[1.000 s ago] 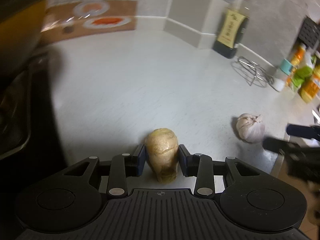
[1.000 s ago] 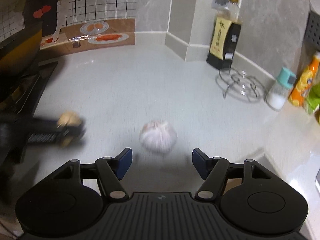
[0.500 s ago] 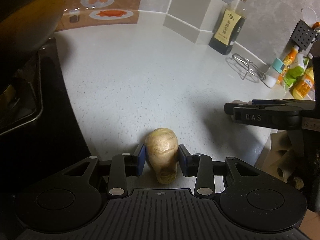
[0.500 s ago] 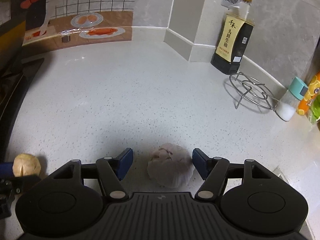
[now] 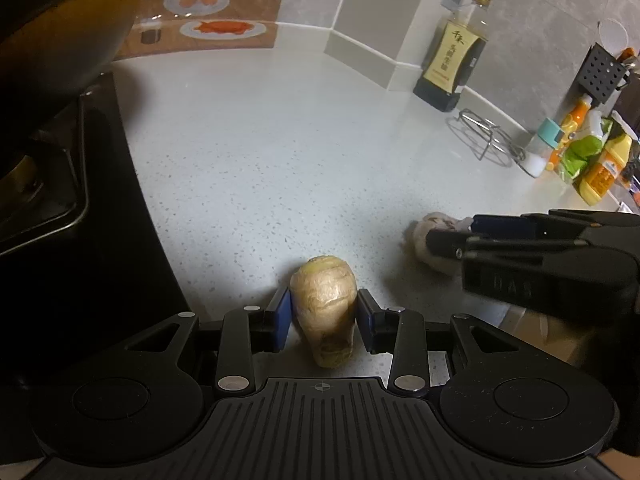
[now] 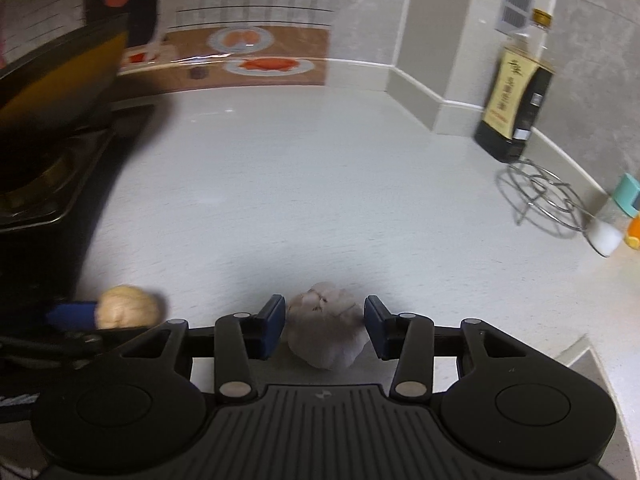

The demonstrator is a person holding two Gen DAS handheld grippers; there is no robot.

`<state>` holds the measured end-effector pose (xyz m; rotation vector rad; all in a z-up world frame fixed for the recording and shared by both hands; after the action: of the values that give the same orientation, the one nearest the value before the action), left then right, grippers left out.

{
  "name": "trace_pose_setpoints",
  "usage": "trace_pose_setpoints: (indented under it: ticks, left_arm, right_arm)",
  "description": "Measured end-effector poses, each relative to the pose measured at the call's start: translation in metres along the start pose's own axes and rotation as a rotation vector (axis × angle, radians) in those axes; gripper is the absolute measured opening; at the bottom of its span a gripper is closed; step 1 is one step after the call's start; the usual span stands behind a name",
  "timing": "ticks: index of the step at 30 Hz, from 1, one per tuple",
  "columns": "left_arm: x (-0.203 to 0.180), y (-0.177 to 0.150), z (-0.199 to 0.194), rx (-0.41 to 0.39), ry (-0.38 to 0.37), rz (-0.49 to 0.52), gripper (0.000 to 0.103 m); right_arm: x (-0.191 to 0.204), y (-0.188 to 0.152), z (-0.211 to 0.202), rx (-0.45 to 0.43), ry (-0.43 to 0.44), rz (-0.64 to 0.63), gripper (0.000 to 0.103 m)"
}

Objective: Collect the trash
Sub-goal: 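Grasp the white garlic bulb with the right gripper while the left gripper holds the ginger, then carry the ginger and garlic over the bin and release both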

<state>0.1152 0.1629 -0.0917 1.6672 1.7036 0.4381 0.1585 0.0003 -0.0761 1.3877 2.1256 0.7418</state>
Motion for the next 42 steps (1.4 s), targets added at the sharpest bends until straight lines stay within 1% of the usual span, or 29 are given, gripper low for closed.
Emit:
trace_pose_setpoints:
  ticks: [1, 3, 5, 7, 13, 18, 22, 26, 29, 31, 35, 36, 37, 38, 42]
  left_arm:
    - [0.0, 0.0, 0.0, 0.0, 0.001, 0.001, 0.04]
    - [-0.001, 0.0, 0.0, 0.0, 0.005, 0.001, 0.04]
    - [-0.002, -0.001, 0.0, -0.002, 0.012, 0.002, 0.04]
    - [-0.004, -0.002, -0.001, -0.002, 0.018, 0.004, 0.04]
    - [-0.004, -0.001, -0.001, 0.008, 0.02, -0.009, 0.04]
    - [-0.006, 0.001, 0.0, 0.025, 0.037, -0.001, 0.04]
    - [-0.008, 0.002, 0.0, 0.034, 0.042, 0.007, 0.04]
    - [-0.005, 0.001, -0.001, 0.032, 0.025, -0.015, 0.04]
    - [-0.005, 0.002, -0.001, 0.034, 0.023, -0.014, 0.04]
    - [-0.005, 0.002, -0.001, 0.036, 0.022, -0.01, 0.04]
    - [-0.002, 0.002, -0.001, 0.037, 0.009, -0.013, 0.04]
    - [-0.001, 0.002, -0.001, 0.037, 0.006, -0.013, 0.04]
    - [-0.001, 0.002, -0.001, 0.038, 0.003, -0.012, 0.04]
    - [0.0, 0.002, -0.001, 0.04, -0.001, -0.009, 0.04]
    - [0.0, 0.004, 0.0, 0.051, -0.024, 0.007, 0.04]
  right_arm:
    - [0.004, -0.001, -0.002, 0.0, 0.01, -0.014, 0.045]
    - [0.009, -0.002, -0.004, 0.004, 0.02, -0.039, 0.05]
    - [0.012, -0.004, -0.006, 0.006, 0.019, -0.052, 0.061]
    - [0.012, -0.008, -0.009, 0.005, 0.01, -0.062, 0.063]
    - [0.001, -0.022, -0.011, 0.029, -0.012, -0.078, 0.063]
    - [-0.015, -0.028, -0.016, 0.022, -0.017, -0.028, 0.064]
    - [-0.02, -0.032, -0.021, 0.012, 0.005, 0.007, 0.064]
    - [-0.021, -0.025, -0.017, 0.007, 0.064, 0.066, 0.064]
    - [-0.018, -0.017, -0.005, 0.002, 0.058, 0.073, 0.065]
    - [-0.018, -0.012, 0.006, 0.018, 0.053, 0.096, 0.065]
    - [-0.024, -0.007, 0.022, 0.071, 0.092, 0.188, 0.065]
    - [-0.025, -0.007, 0.024, 0.073, 0.095, 0.202, 0.064]
    - [-0.025, -0.006, 0.025, 0.074, 0.094, 0.209, 0.06]
    - [-0.024, -0.006, 0.025, 0.075, 0.1, 0.207, 0.052]
    - [-0.018, -0.002, 0.023, 0.091, 0.083, 0.198, 0.052]
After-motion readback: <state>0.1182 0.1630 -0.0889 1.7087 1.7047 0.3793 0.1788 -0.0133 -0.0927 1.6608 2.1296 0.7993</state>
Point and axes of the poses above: each gripper's, at about its wrist camera, not at the fingertips, and z roughly the way its jaws point, x to its left, y to its top, the point moved 2 cm from there along z, roughly the way its jaws point, and after that the axes turned 1 degree about y, right-handed, at the moved point
